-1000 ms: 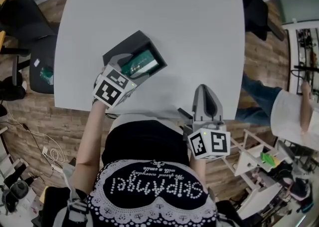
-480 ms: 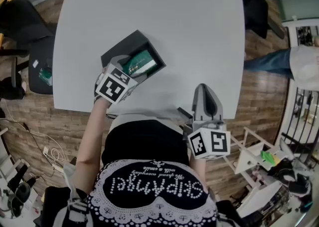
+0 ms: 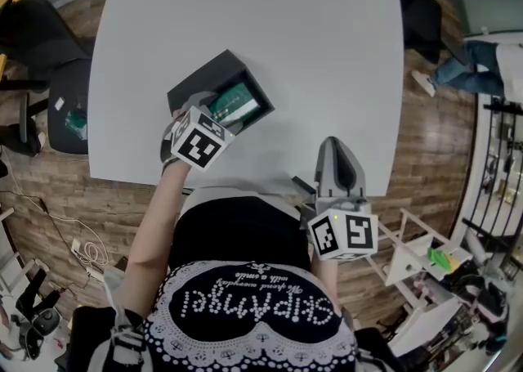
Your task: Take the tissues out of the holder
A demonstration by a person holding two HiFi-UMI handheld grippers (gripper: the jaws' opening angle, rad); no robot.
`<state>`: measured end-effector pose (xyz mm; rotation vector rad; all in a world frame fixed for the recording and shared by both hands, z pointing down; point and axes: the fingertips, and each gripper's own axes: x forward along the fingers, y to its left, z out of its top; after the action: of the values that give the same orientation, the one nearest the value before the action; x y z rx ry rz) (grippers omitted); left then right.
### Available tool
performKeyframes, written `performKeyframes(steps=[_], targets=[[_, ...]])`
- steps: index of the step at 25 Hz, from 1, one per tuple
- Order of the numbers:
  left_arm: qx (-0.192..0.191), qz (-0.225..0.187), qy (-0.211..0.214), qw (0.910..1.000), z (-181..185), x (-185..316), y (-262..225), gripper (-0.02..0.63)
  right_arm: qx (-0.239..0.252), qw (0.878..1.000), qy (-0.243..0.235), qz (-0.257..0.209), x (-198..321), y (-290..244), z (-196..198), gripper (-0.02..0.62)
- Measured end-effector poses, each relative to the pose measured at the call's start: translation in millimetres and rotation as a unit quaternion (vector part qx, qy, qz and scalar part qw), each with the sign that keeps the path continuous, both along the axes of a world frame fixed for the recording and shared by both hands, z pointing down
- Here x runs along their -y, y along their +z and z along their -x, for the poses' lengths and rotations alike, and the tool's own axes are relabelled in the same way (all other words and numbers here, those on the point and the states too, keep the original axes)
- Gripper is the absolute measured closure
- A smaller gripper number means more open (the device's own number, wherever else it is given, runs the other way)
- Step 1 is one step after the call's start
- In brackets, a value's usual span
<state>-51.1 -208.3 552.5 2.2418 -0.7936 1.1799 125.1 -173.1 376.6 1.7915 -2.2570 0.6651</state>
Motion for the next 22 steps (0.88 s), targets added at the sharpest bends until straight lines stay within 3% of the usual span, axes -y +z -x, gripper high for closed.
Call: performKeyframes(steps=[22], targets=[[0.006,-0.008,0.003,0.9999,-1.0,2.6,2.1,0.265,-0.006,1.000,0.013,-0.002,-2.3,-1.3,-1.9,0.560]])
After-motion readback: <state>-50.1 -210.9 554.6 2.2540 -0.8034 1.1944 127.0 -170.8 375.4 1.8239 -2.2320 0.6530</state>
